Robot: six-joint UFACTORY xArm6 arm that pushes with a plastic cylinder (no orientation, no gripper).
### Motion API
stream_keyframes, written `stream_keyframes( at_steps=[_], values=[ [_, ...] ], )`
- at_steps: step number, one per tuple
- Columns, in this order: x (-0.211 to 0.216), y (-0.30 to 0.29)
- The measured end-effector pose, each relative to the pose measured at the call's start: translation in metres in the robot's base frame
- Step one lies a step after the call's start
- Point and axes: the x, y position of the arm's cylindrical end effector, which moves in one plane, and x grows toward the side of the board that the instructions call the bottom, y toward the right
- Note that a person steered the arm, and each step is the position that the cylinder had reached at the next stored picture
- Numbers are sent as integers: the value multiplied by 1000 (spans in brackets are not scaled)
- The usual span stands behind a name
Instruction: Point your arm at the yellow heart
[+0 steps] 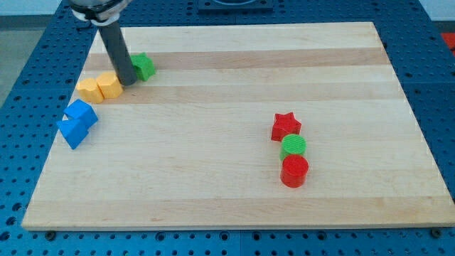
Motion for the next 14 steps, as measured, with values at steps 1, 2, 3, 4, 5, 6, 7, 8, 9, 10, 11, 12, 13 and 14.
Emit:
stream_keyframes(
  at_steps=[1, 2, 3, 4, 5, 6, 7, 8, 9, 10, 11, 12, 13, 14],
  values=[
    [0, -12],
    [11, 1],
    [19, 18],
    [20, 42],
    [9, 65],
    [-16, 88],
    [-46, 95],
    [-84, 75],
    [-118, 20],
    [-126, -41],
    [-122, -90],
    [-117, -92],
    [-101, -92],
    [-58, -92]
  ],
)
